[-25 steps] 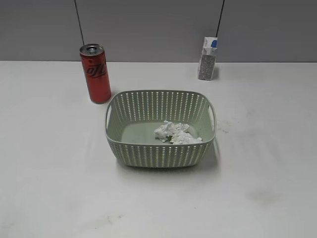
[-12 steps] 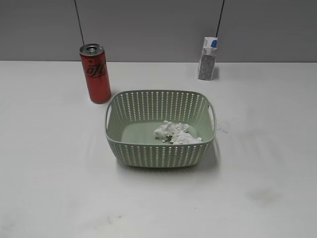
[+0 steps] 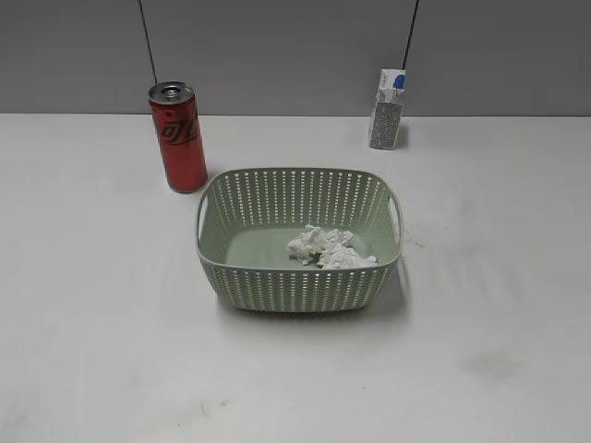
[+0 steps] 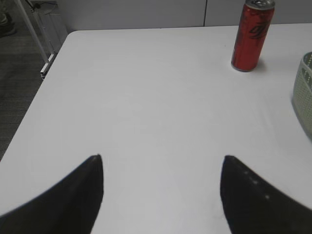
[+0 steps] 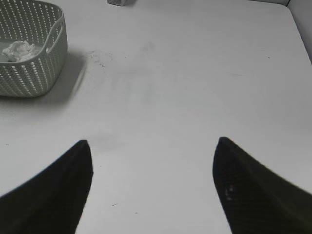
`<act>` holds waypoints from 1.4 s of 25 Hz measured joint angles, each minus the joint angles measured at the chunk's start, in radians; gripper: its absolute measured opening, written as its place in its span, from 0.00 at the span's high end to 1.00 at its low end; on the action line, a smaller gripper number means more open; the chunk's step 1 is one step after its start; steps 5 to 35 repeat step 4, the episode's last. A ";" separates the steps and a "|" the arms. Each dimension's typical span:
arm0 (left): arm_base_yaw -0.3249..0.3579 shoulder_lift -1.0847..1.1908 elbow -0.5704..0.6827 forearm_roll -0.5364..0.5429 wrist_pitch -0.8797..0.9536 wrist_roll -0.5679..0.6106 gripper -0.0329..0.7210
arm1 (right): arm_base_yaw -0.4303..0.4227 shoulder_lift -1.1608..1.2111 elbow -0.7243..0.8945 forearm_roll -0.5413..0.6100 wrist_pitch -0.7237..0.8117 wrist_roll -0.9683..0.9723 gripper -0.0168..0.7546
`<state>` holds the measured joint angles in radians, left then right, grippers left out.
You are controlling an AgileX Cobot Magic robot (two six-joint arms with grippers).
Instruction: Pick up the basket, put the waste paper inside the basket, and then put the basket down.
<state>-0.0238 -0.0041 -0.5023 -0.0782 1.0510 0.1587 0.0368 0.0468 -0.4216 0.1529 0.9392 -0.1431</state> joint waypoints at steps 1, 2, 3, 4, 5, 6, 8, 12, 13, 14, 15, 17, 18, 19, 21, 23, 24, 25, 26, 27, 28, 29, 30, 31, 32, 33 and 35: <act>0.000 0.000 0.000 0.000 0.000 0.000 0.21 | 0.000 0.000 0.000 0.000 0.000 0.000 0.23; 0.000 0.000 0.000 0.000 0.000 0.000 0.21 | 0.000 0.000 0.000 0.000 0.000 0.000 0.23; 0.000 0.000 0.000 0.000 0.000 0.000 0.22 | 0.000 0.000 0.000 0.000 0.000 0.000 0.23; 0.000 0.000 0.000 0.000 0.000 0.000 0.21 | 0.000 0.000 0.000 0.000 0.000 0.000 0.23; 0.000 0.000 0.000 0.000 0.000 0.000 0.21 | 0.000 0.000 0.000 0.000 0.000 0.000 0.23; 0.000 0.000 0.000 0.000 0.000 0.000 0.21 | 0.000 0.000 0.000 0.000 0.000 0.000 0.23; 0.000 0.000 0.000 0.000 0.000 0.000 0.21 | 0.000 0.000 0.000 0.000 0.000 0.000 0.23; 0.000 0.000 0.000 0.000 0.000 0.000 0.21 | 0.000 0.000 0.000 0.000 0.000 0.000 0.23; 0.000 0.000 0.000 0.000 0.000 0.000 0.21 | 0.000 0.000 0.000 0.000 0.000 0.000 0.23; 0.000 0.000 0.000 0.000 0.000 0.000 0.21 | 0.000 0.000 0.000 0.000 0.000 0.000 0.23; 0.000 0.000 0.000 0.000 0.000 0.000 0.21 | 0.000 0.000 0.000 0.000 0.000 0.000 0.23; 0.000 0.000 0.000 0.000 0.000 0.000 0.21 | 0.000 0.000 0.000 0.000 0.000 0.000 0.23; 0.000 0.000 0.000 0.000 0.000 0.000 0.21 | 0.000 0.000 0.000 0.000 0.000 0.000 0.23; 0.000 0.000 0.000 0.000 0.000 0.000 0.21 | 0.000 0.000 0.000 0.000 0.000 0.000 0.23; 0.000 0.000 0.000 0.000 0.000 0.000 0.21 | 0.000 0.000 0.000 0.000 0.000 0.000 0.23; 0.000 0.000 0.000 0.000 0.000 0.000 0.21 | 0.000 0.000 0.000 0.000 0.000 0.000 0.23; 0.000 0.000 0.000 0.000 0.000 0.000 0.21 | 0.000 0.000 0.000 0.000 0.000 0.000 0.23; 0.000 0.000 0.000 0.000 0.000 0.000 0.21 | 0.000 0.000 0.000 0.000 0.000 0.000 0.23; 0.000 0.000 0.000 0.000 0.000 0.000 0.21 | 0.000 0.000 0.000 0.000 0.000 0.000 0.23; 0.000 0.000 0.000 0.000 0.000 0.000 0.21 | 0.000 0.000 0.000 0.000 0.000 0.000 0.23; 0.000 0.000 0.000 0.000 0.000 0.000 0.21 | 0.000 0.000 0.000 0.000 0.000 0.000 0.23; 0.000 0.000 0.000 0.000 0.000 0.000 0.21 | 0.000 0.000 0.000 0.000 0.000 0.000 0.23; 0.000 0.000 0.000 0.000 0.000 0.000 0.21 | 0.000 0.000 0.000 0.000 0.000 0.000 0.23; 0.000 0.000 0.000 0.000 0.000 0.000 0.21 | 0.000 0.000 0.000 0.000 0.000 0.000 0.23; 0.000 0.000 0.000 0.000 0.000 0.000 0.21 | 0.000 0.000 0.000 0.000 0.000 0.000 0.23; 0.000 0.000 0.000 0.000 0.000 0.000 0.21 | 0.000 0.000 0.000 0.000 0.000 0.000 0.23; 0.000 0.000 0.000 0.000 0.000 0.000 0.21 | 0.000 0.000 0.000 0.000 0.000 0.000 0.23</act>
